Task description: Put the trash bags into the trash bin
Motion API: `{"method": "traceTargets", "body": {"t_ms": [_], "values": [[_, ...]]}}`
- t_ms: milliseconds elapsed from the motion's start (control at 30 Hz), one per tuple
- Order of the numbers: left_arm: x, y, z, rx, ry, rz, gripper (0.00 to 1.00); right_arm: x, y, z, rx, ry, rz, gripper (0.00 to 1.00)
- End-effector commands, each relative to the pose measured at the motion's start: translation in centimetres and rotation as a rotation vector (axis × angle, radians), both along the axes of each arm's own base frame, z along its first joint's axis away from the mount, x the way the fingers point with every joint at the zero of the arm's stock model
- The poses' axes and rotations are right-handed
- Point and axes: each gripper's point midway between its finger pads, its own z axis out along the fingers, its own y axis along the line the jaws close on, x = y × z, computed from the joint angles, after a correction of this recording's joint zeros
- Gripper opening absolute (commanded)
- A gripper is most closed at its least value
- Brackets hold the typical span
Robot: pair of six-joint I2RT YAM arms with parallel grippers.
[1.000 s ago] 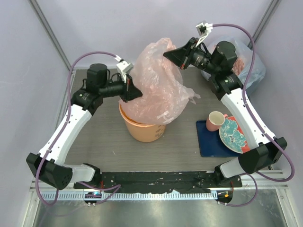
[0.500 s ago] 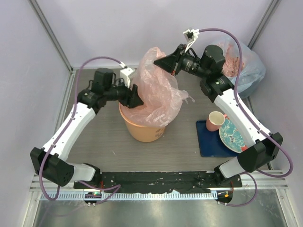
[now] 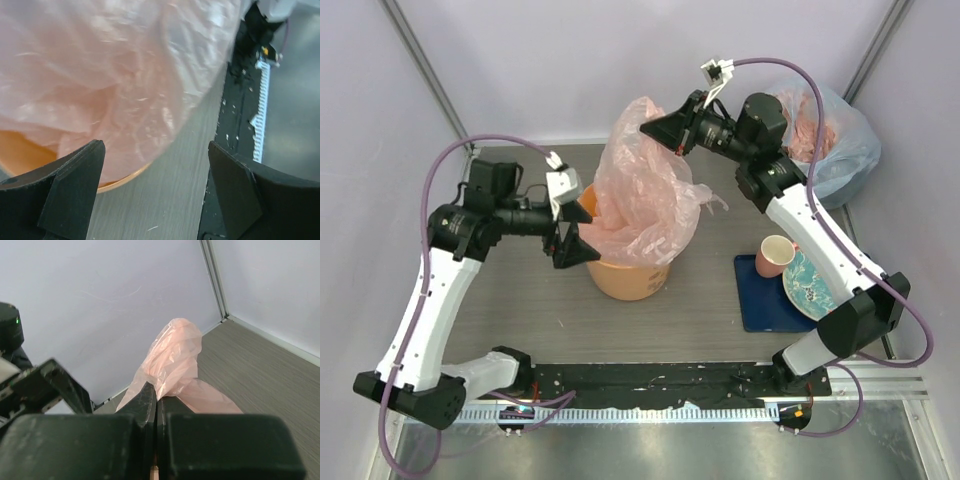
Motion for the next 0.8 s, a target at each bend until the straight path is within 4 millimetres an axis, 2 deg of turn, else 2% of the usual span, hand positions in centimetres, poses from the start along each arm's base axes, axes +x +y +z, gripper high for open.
{"method": "traceTargets", "body": {"t_ms": [0, 33, 100, 133, 200, 267, 300, 367, 400, 433, 500, 533, 600, 767], "values": [[-2.2, -1.4, -1.8, 0.044, -0.037, -0.108, 0.89, 0.3, 0.2, 3.3, 0.05, -0.101, -0.019, 0.01], [-2.5, -2.7, -1.5, 0.036, -0.078, -0.143, 0.88, 0.3, 0.3, 3.4, 0.052, -0.102, -0.017, 0.01], [-2.0, -3.5, -2.2, 0.069, -0.09, -0.121, 0.86, 0.4, 0.6, 3.2, 0.052, -0.094, -0.012, 0.01], [-1.8, -4.7, -2.2, 0.065, -0.12, -0.132, 0.85, 0.2, 0.8, 3.3, 0.055, -0.098, -0.006, 0.01], [-0.6, -5.1, -3.5, 0.119, -0.117, -0.088, 0.82, 0.2, 1.1, 3.4, 0.059, -0.097, 0.001, 0.01], [0.8, -5.4, -4.3, 0.158, -0.109, -0.052, 0.71, 0.2, 1.2, 3.4, 0.06, -0.098, 0.003, 0.01], [1.2, -5.3, -4.2, 0.163, -0.118, -0.038, 0.6, 0.1, 1.3, 3.4, 0.059, -0.098, 0.006, 0.01], [1.9, -5.2, -3.8, 0.155, -0.154, -0.008, 0.48, -0.1, 1.3, 3.5, 0.056, -0.101, 0.006, 0.01], [2.3, -5.0, -3.6, 0.148, -0.161, 0.033, 0.33, -0.1, 1.3, 3.4, 0.048, -0.108, 0.004, 0.01], [3.0, -5.0, -2.3, 0.107, -0.21, 0.069, 0.24, -0.1, 1.3, 3.4, 0.048, -0.11, 0.001, 0.01], [4.2, -4.3, -2.9, 0.104, -0.194, 0.149, 0.02, -0.2, 1.5, 3.6, 0.046, -0.119, 0.004, 0.01], [4.8, -4.2, -2.8, 0.099, -0.2, 0.171, 0.0, -0.3, 1.5, 3.6, 0.046, -0.12, 0.005, 0.01], [5.8, -4.0, -4.4, 0.125, -0.156, 0.193, 0.0, -0.4, 1.9, 3.5, 0.044, -0.119, 0.014, 0.01], [6.7, -3.8, -8.3, 0.181, -0.066, 0.238, 0.0, -0.2, 2.9, 1.9, 0.016, -0.09, 0.024, 0.01]]}}
